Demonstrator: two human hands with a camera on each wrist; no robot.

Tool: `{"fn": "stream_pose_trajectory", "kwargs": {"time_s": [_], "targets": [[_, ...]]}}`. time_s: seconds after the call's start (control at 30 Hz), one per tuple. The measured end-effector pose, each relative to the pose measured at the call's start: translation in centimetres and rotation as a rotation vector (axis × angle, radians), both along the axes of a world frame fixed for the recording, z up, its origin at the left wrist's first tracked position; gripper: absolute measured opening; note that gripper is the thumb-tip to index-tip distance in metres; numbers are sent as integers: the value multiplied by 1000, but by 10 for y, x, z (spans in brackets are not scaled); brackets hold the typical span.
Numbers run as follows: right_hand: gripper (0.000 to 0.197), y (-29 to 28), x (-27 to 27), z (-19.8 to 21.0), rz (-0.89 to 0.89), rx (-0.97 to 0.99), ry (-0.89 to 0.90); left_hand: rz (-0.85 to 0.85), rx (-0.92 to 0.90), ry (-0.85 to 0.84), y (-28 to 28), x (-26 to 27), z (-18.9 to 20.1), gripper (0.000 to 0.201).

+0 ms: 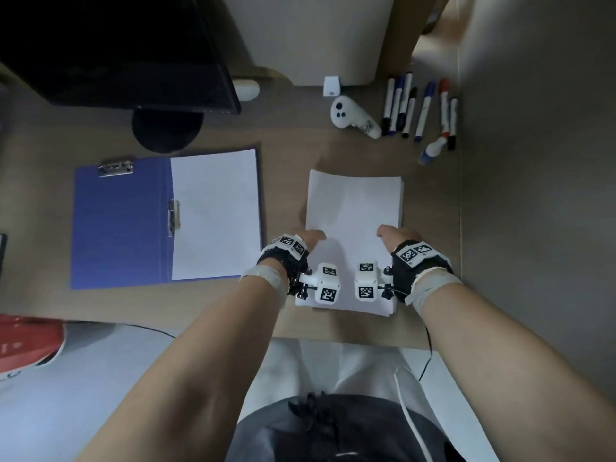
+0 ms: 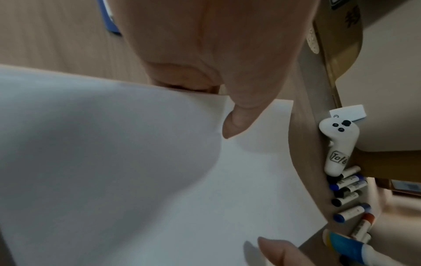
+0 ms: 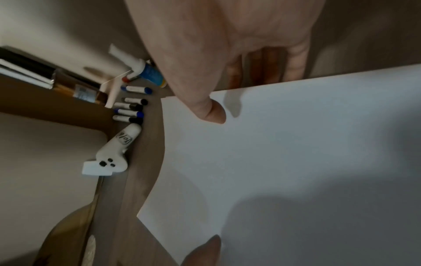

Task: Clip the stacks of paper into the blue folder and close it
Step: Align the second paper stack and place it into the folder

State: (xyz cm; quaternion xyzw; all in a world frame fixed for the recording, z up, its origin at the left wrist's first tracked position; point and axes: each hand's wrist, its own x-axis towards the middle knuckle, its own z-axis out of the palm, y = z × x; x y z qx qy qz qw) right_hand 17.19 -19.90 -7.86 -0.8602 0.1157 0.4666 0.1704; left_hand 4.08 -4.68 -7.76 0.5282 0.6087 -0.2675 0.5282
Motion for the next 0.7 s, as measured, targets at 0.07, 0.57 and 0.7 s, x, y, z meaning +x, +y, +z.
{"fn": "stream_pose_trajectory", "kwargs": {"time_s": [0.07,0.57,0.7], "targets": [[40,3,3,-1,55,0,-13,-14,59,-27,-2,-5,-7,68],[22,49,-46,15,51,44,-49,-24,204,-192,40,-50,16,42],[31,106,-82,44,57,131,-91,138,183,-266,88,-92,34,43]]}}
